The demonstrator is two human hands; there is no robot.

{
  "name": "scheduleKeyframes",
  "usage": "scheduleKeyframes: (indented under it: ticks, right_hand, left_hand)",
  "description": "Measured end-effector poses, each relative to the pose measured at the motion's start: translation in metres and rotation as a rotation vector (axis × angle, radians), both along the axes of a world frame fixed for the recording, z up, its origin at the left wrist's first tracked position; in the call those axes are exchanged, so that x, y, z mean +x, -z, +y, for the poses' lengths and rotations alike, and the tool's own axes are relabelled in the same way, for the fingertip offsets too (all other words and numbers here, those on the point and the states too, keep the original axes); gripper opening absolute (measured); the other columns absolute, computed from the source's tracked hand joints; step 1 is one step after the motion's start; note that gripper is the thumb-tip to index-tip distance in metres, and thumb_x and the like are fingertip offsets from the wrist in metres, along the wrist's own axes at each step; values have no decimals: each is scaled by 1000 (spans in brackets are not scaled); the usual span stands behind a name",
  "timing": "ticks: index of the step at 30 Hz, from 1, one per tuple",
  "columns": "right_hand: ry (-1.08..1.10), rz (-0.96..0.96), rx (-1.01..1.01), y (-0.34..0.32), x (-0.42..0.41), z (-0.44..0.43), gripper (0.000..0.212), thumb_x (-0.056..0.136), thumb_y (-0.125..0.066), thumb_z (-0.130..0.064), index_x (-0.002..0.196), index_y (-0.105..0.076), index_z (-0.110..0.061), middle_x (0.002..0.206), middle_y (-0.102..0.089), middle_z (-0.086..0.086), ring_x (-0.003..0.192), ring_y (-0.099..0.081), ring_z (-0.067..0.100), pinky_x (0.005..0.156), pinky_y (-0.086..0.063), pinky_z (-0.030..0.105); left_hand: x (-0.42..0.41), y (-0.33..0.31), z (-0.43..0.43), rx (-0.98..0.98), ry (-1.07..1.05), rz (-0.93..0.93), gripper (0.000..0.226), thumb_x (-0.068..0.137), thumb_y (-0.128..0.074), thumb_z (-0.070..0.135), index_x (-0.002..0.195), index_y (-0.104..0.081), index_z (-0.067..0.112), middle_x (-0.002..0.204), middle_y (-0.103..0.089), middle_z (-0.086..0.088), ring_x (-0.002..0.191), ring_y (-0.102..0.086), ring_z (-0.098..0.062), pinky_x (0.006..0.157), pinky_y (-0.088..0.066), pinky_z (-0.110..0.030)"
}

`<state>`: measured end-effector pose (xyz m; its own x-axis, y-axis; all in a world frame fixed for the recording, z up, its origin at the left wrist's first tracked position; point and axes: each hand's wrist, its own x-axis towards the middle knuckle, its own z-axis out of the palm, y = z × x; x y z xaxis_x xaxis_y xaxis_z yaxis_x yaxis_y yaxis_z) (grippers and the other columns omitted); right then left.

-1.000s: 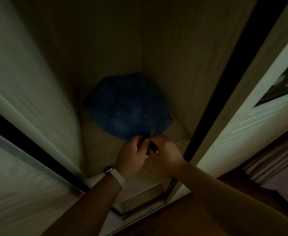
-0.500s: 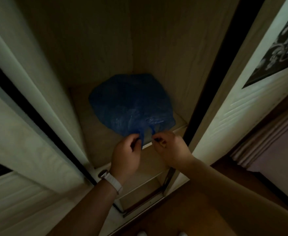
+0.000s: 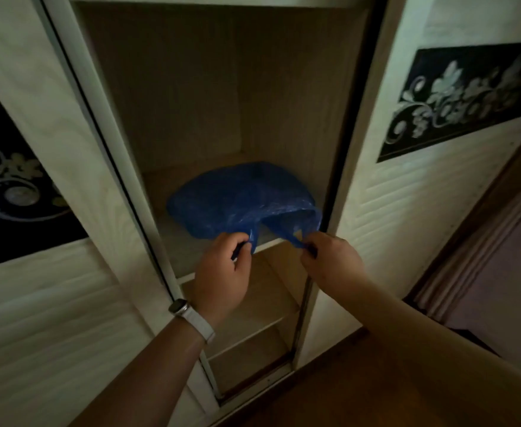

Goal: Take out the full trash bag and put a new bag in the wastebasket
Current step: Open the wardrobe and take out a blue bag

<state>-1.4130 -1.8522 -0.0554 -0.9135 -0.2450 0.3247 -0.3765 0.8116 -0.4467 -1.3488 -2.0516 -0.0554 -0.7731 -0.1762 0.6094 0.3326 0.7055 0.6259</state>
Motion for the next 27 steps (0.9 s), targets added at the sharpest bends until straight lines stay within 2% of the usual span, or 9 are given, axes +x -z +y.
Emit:
scheduleKeyframes:
  ticks: [2,5,9,15,18,22,27]
  right_hand:
    - [22,-33,9,-4,19,25,8,85,-53,-29,77,-55,-31,73,-57,-6,63,-56,14,52,-37,25]
    - [18,-24,-112,-11,59,64,13,82,-55,-31,71,-49,-27,68,-53,-8,58,-50,8,50,-37,27]
    - [10,58,-236,-20,117,108,8,81,-60,-25,76,-58,-20,68,-52,-10,60,-49,8,53,-42,30]
    - [12,171,-407,-35,199,168,15,81,-62,-18,75,-52,-28,73,-52,-12,67,-52,9,55,-43,22]
    - [36,246,-436,-39,240,205,7,79,-59,-19,77,-54,-23,74,-53,-11,67,-52,8,55,-40,16]
    - [160,317,-467,-39,285,258,4,76,-58,-18,75,-57,-14,72,-51,-10,67,-49,8,56,-38,18]
    - [353,320,-470,-26,339,322,10,77,-62,-12,75,-55,-19,72,-48,-14,64,-49,11,55,-37,18]
  left_hand:
    - [17,-3,16,-30,3,15,7,94,-60,15,100,-64,13,89,-62,2,81,-57,-13,69,-48,-29]
    - [47,-8,47,-63,17,32,7,94,-59,15,100,-63,15,89,-60,4,81,-55,-8,69,-45,-19]
    - [93,-14,95,-86,72,30,13,93,-55,19,101,-63,13,89,-56,9,82,-50,1,73,-38,-4]
    - [159,-24,165,-76,179,-13,12,93,-58,20,97,-65,13,85,-57,11,81,-55,-3,71,-40,-8]
    - [177,-31,197,-70,257,-38,3,93,-61,16,94,-63,18,84,-56,16,82,-56,-2,68,-40,-8]
    - [193,-38,249,-65,399,-13,7,91,-57,18,90,-64,17,82,-58,12,81,-57,-5,69,-42,-12]
    - [201,-27,322,-106,597,-77,12,89,-54,23,92,-64,17,83,-57,15,78,-58,-4,68,-44,-14]
